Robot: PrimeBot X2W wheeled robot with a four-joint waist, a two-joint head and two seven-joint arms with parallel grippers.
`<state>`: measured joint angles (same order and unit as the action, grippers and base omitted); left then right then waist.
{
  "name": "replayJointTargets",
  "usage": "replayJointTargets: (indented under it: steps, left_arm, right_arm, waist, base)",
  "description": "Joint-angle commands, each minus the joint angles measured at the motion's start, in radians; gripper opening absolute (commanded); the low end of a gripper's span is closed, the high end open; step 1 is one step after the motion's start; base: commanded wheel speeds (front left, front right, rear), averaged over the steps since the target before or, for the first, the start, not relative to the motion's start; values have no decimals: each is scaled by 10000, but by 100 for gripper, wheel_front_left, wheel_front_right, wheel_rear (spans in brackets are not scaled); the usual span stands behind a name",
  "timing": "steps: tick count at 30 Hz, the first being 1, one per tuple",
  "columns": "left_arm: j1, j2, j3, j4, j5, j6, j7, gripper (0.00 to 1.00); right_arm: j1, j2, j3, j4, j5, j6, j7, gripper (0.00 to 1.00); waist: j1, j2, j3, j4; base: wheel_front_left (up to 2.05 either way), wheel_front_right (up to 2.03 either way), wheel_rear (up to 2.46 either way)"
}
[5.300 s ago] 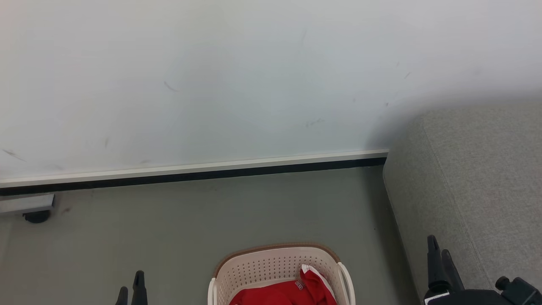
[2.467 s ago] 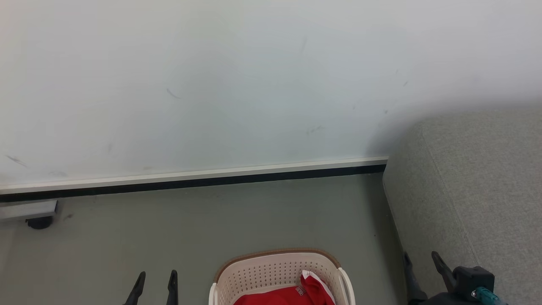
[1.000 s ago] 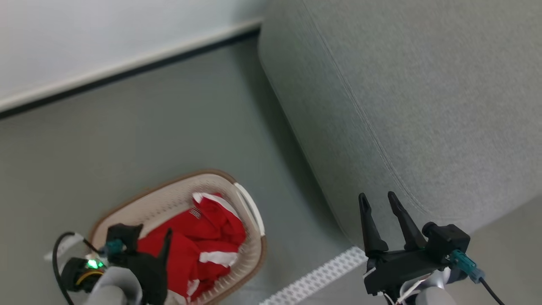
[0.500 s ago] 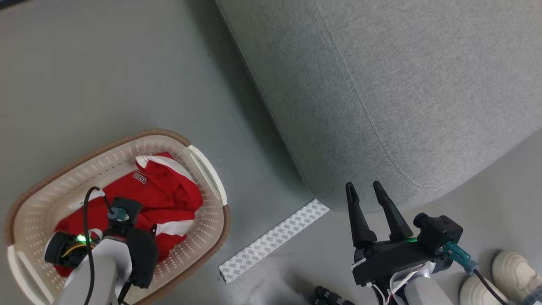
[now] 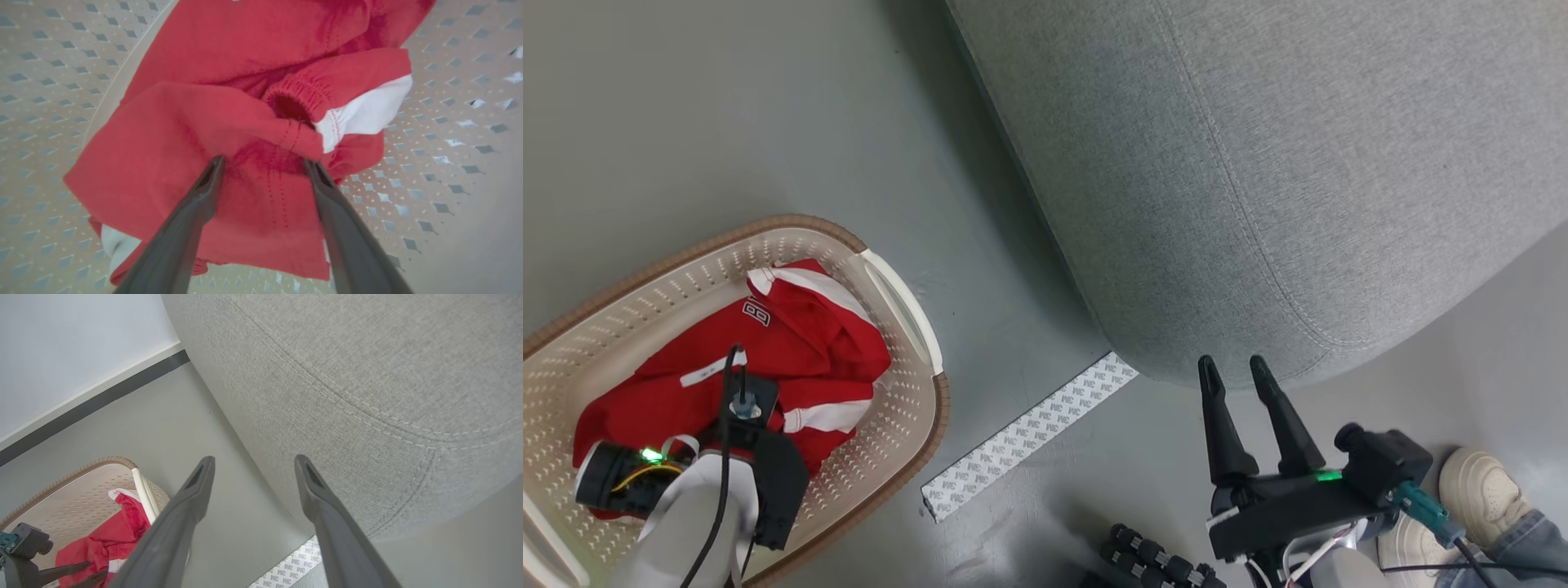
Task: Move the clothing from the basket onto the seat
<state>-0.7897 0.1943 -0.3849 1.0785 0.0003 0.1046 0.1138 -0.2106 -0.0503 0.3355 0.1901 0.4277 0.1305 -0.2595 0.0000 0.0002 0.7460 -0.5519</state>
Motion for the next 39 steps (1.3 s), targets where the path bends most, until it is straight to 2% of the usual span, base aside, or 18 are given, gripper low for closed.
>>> replayJointTargets:
  steps: [1, 2, 3, 4, 5, 14, 18, 22, 29, 31, 34, 39]
  left_arm:
    - [-68, 69, -19, 197, 43, 56, 18, 100]
    - [-141, 58, -13, 354, 28, 131, 63, 100]
    - [-214, 39, 21, 521, -38, 164, 120, 91]
    - [-288, 18, -2, 629, -48, 142, 82, 15]
    - [-351, 28, -69, 765, -12, 60, 109, 0]
    - [-676, 77, -28, 1339, -324, -128, -381, 0]
    - [-572, 58, 406, 1227, -808, 23, -1127, 0]
    - [-345, -54, 624, 1118, -1187, -65, -1733, 0]
    - [-14, -525, 436, 774, -1332, -488, -2692, 0]
    - [-26, -733, 404, 603, -1425, -670, -2907, 0]
    - [16, -1168, 285, 251, -1576, -640, -3021, 0]
    - [398, -1429, 59, -709, -2090, -792, -3015, 0]
  right_arm:
    - [102, 32, -11, -22, 50, 4, -32, 100]
    - [148, 31, -13, -38, 41, 4, -32, 100]
    - [182, 32, -1, -59, 32, 4, -32, 100]
    - [203, 32, 12, -91, 6, 4, -30, 100]
    - [231, 31, 22, -137, -23, 4, -31, 100]
    - [100, 33, 187, -121, 96, 4, -31, 100]
    - [-259, 30, 510, 93, 247, 4, -31, 100]
    - [-622, 25, 700, 344, 283, 4, -30, 100]
    - [-734, 25, 661, 814, -156, 4, -32, 100]
    - [-662, 13, 584, 981, -410, 4, -30, 100]
    - [-392, 7, 465, 1375, -817, 4, -30, 100]
    - [-117, 5, 338, 1743, -1356, 4, -19, 100]
  waist:
    - [0, -2, 61, 12]
    - [0, -2, 82, 18]
    - [0, -2, 101, 26]
    - [0, -2, 117, 32]
    - [0, -2, 126, 38]
    - [0, -2, 52, 22]
    - [0, -2, -339, -104]
    - [0, -2, -907, 2]
    - [0, -2, -2202, 747]
    - [0, -2, -2658, 1126]
    - [0, -2, -3552, 1804]
    - [0, -2, -4822, 2842]
  base:
    - [4, 4, 4]
    - [9, 9, 9]
    - [9, 9, 9]
    - [11, 11, 11]
    - [9, 9, 9]
    - [2, 2, 2]
    - [0, 0, 0]
    - [0, 0, 0]
    - [0, 0, 0]
    - [0, 0, 0]
    - [0, 0, 0]
    - [0, 0, 0]
